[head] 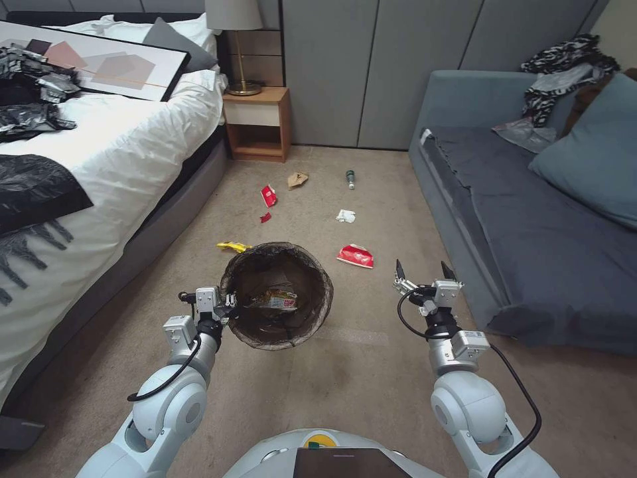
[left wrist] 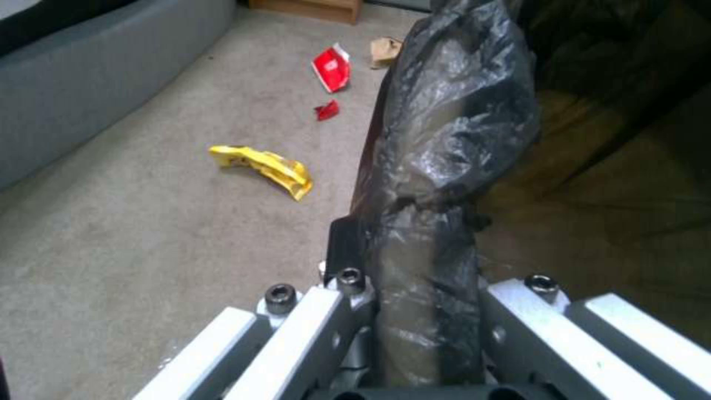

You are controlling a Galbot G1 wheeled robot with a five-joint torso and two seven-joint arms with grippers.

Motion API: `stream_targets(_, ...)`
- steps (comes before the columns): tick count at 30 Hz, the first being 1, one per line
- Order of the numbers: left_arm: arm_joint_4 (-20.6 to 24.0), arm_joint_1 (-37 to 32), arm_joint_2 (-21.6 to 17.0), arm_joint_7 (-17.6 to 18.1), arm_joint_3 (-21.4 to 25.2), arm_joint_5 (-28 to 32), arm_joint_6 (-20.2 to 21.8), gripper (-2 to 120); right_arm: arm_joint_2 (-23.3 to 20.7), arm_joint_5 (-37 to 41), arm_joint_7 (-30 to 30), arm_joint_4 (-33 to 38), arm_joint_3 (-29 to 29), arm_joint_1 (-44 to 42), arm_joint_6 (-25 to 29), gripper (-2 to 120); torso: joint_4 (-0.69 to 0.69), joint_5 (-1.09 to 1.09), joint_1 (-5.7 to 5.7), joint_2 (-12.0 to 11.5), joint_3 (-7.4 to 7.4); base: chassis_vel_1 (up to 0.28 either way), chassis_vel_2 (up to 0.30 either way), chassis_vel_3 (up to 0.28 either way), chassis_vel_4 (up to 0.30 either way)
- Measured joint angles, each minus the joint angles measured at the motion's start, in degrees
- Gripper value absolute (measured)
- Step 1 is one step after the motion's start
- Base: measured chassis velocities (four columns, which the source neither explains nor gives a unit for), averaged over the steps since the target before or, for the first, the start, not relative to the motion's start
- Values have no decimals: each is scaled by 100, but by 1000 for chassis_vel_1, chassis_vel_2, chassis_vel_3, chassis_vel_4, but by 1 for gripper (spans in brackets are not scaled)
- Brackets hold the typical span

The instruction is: Pick up the trash bin, then pick up the garbage from the floor and place it into the trash bin.

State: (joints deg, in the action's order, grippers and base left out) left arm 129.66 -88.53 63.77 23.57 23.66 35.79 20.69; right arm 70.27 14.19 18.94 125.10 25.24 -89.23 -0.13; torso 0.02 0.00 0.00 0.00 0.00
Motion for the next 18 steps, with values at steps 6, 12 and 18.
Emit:
stream_targets(6, 1, 3, 0, -8, -3, -3, -1, 3, 68, -41, 115, 15, -3, 15, -56, 100, -4, 0, 0, 0, 0, 0, 0, 0, 0)
stream_targets(12, 7, -1, 3, -15, -5, -4, -1, 3, 87, -53, 139, 15, 1, 31, -59, 100, -2, 0, 0, 0, 0, 0, 0, 0, 0)
stream_targets(18, 7, 1, 5, -25, -10, -10, -4, 3, 117, -53, 189, 8, 2, 47, -95, 100, -2, 0, 0, 0, 0, 0, 0, 0, 0)
